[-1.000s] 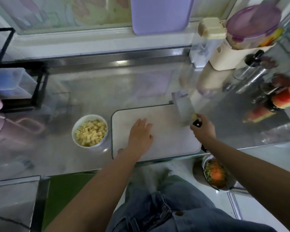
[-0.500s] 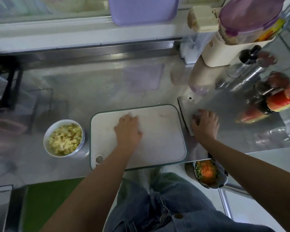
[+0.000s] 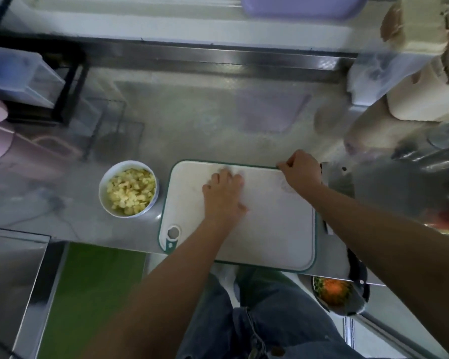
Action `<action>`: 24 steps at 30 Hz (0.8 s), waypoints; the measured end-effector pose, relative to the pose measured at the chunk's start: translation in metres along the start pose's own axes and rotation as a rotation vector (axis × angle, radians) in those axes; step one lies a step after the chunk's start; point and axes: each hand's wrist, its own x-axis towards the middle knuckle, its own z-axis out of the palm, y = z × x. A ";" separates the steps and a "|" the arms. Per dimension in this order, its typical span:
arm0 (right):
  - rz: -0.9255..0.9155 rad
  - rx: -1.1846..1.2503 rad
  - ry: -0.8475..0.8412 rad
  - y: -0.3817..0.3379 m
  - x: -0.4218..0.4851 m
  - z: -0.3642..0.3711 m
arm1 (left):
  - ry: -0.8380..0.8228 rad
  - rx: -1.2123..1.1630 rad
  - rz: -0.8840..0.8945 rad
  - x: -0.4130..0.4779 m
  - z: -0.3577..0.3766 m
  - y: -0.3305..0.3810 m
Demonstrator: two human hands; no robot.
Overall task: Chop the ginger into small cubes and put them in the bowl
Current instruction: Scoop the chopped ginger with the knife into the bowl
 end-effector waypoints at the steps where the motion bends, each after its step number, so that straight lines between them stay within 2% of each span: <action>1: 0.011 -0.008 -0.004 0.000 0.002 0.000 | -0.003 -0.013 -0.009 0.000 0.000 0.000; 6: 0.043 0.016 -0.012 -0.002 0.004 0.000 | -0.025 -0.051 -0.025 0.004 -0.003 0.000; 11: 0.033 -0.029 -0.023 -0.003 0.001 0.000 | 0.001 -0.053 0.036 0.000 -0.003 -0.005; 15: 0.010 -0.056 0.017 -0.002 -0.006 0.002 | 0.002 -0.208 0.097 -0.003 -0.004 -0.021; 19: 0.005 0.015 0.045 -0.007 -0.013 0.005 | 0.020 -0.446 -0.014 -0.012 -0.011 -0.035; 24: 0.054 0.174 0.099 -0.012 -0.020 0.010 | 0.039 -0.468 -0.089 -0.027 -0.012 -0.055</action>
